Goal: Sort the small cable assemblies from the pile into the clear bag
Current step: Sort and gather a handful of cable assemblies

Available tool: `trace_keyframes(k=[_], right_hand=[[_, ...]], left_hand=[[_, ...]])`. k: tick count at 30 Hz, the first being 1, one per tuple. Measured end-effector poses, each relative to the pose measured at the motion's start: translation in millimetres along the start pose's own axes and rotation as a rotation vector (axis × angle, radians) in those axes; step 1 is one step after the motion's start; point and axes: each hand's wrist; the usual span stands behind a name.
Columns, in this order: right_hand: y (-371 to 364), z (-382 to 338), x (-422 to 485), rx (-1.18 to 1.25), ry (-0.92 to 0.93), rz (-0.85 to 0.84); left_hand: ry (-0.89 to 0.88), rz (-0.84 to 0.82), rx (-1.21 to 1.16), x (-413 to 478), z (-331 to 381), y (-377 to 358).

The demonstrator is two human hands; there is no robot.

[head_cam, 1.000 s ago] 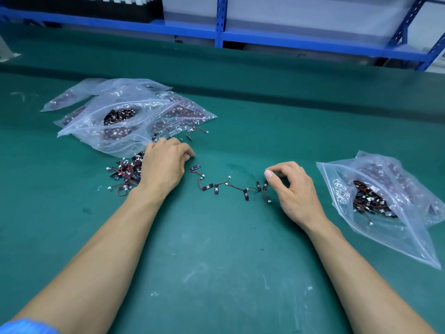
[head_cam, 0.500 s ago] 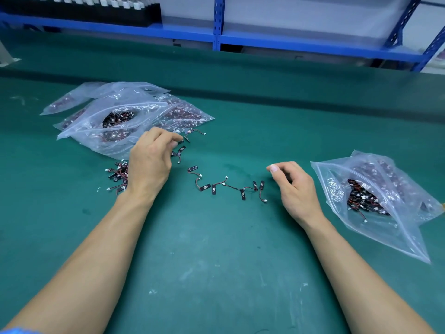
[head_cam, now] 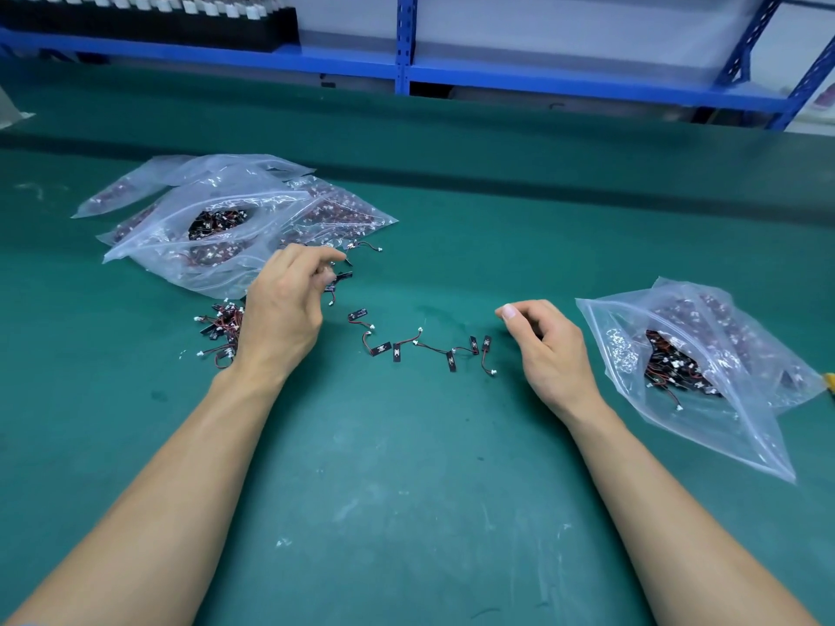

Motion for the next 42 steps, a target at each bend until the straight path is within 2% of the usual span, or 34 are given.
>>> trace_keyframes(k=[10, 13, 17, 20, 31, 42], right_hand=[[-0.4, 0.4, -0.4, -0.008, -0.003, -0.004], [0.1, 0.3, -0.7, -0.009, -0.002, -0.010], [-0.2, 0.2, -0.6, -0.016, -0.005, -0.014], [-0.4, 1.3, -0.1, -0.024, -0.015, -0.020], [0.2, -1.5, -2.2, -0.038, -0.018, -0.027], [0.9, -3.1, -3.0, -0.062, -0.022, -0.041]], left_hand=[[0.120, -0.069, 0.017, -4.4, -6.0, 1.8], [0.091, -0.184, -0.030, -4.3, -5.7, -0.4], [-0.037, -0.440, -0.033, -4.3, -3.1, -5.9], [-0.001, -0.547, -0.029, -5.2, -2.6, -8.6], [0.179, -0.512, 0.006, -8.8, -7.1, -6.5], [0.172, -0.365, -0.011, -7.1, -11.1, -7.5]])
Point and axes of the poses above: each hand's wrist, its own x-axis towards the middle knuckle, its own y-axis out of the back of the hand, z = x × y, and after that the axes turned 14 degrees about -y, right-handed
